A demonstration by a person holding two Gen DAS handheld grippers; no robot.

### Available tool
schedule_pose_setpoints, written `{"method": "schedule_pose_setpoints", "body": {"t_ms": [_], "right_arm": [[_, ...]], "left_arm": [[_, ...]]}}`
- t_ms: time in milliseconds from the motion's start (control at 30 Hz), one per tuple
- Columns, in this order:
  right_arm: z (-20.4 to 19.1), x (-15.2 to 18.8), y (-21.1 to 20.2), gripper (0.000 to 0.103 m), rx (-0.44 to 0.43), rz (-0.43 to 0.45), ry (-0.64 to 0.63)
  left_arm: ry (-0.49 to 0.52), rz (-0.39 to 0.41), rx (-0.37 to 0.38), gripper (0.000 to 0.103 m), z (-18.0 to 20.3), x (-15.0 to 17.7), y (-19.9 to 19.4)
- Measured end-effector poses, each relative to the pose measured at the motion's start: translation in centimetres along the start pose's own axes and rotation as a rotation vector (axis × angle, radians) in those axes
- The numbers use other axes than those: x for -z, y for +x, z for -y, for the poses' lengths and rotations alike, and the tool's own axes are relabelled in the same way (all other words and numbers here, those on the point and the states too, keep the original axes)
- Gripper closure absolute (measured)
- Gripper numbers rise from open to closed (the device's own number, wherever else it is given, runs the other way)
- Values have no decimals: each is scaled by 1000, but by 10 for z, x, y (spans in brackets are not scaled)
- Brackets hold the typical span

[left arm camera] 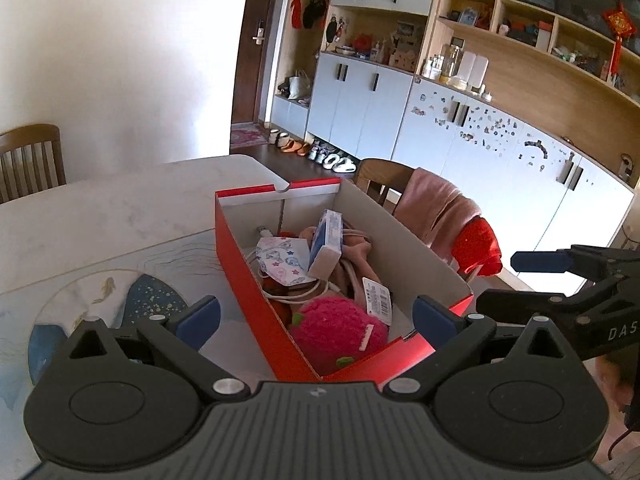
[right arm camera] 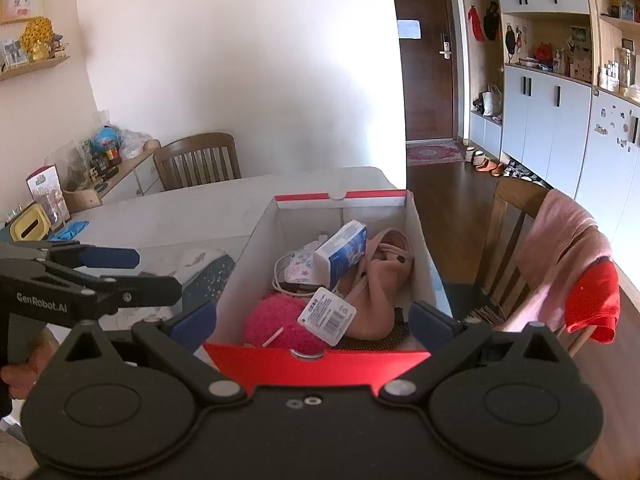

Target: Organize objects

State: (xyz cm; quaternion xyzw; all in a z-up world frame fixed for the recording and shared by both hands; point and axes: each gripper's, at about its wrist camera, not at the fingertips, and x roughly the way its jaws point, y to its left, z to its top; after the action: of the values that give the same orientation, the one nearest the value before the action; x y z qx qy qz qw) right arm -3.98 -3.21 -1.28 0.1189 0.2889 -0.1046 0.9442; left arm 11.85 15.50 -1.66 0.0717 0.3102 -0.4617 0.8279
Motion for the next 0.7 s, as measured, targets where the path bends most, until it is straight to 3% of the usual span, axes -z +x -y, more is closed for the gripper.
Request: {"method": "schedule_pose_setpoints", "body": {"t_ms": [700], "right_arm": [[-14,8,-6,1,9,-7,-1]], "left_arm": [[-4,3,-23,0,-1,15,-14]]}}
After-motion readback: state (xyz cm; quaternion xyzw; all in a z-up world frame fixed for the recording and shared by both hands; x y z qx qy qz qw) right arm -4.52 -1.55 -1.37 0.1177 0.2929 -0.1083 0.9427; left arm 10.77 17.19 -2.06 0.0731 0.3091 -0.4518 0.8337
